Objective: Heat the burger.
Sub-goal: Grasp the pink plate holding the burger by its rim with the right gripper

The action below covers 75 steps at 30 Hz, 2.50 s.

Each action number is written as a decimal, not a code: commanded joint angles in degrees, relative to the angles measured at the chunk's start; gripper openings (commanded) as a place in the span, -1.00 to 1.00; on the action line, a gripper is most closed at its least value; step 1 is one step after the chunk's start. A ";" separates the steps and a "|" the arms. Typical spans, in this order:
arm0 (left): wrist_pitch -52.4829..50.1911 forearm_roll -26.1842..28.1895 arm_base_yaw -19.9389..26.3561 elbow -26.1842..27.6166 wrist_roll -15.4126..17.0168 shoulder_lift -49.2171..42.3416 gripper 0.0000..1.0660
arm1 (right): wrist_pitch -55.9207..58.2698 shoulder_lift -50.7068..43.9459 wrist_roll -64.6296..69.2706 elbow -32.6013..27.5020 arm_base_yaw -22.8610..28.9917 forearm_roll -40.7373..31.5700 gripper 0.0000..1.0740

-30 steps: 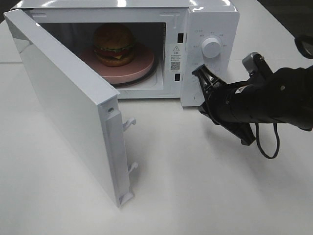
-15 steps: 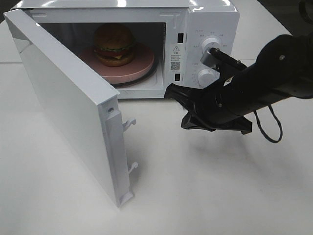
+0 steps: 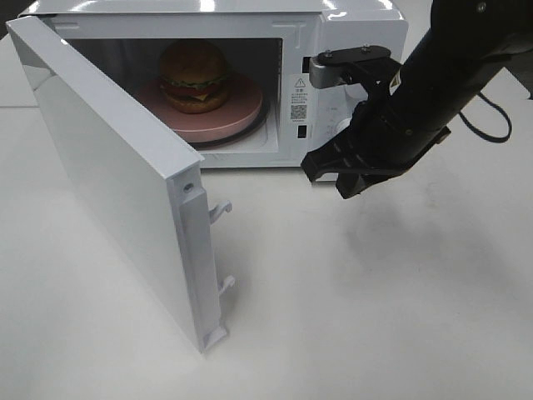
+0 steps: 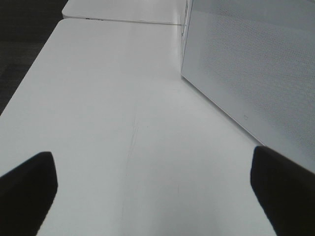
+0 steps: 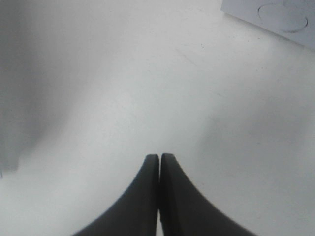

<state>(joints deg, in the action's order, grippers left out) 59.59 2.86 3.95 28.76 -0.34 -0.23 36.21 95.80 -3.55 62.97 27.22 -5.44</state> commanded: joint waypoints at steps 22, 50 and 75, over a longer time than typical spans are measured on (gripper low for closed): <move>-0.34 -0.17 0.23 -0.23 0.00 -1.38 0.88 | 11.97 -0.46 -76.66 4.24 -0.23 7.62 -0.91; -0.34 -0.17 0.23 -0.23 0.00 -1.38 0.88 | -6.19 -0.46 -73.97 4.24 0.63 14.67 0.53; -0.34 -0.17 0.23 -0.23 0.00 -1.38 0.88 | -16.84 0.63 -69.67 4.35 6.65 17.88 0.70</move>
<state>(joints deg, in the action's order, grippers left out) 59.59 2.86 3.95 28.76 0.00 -0.23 20.45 95.80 -73.68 66.86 33.23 11.86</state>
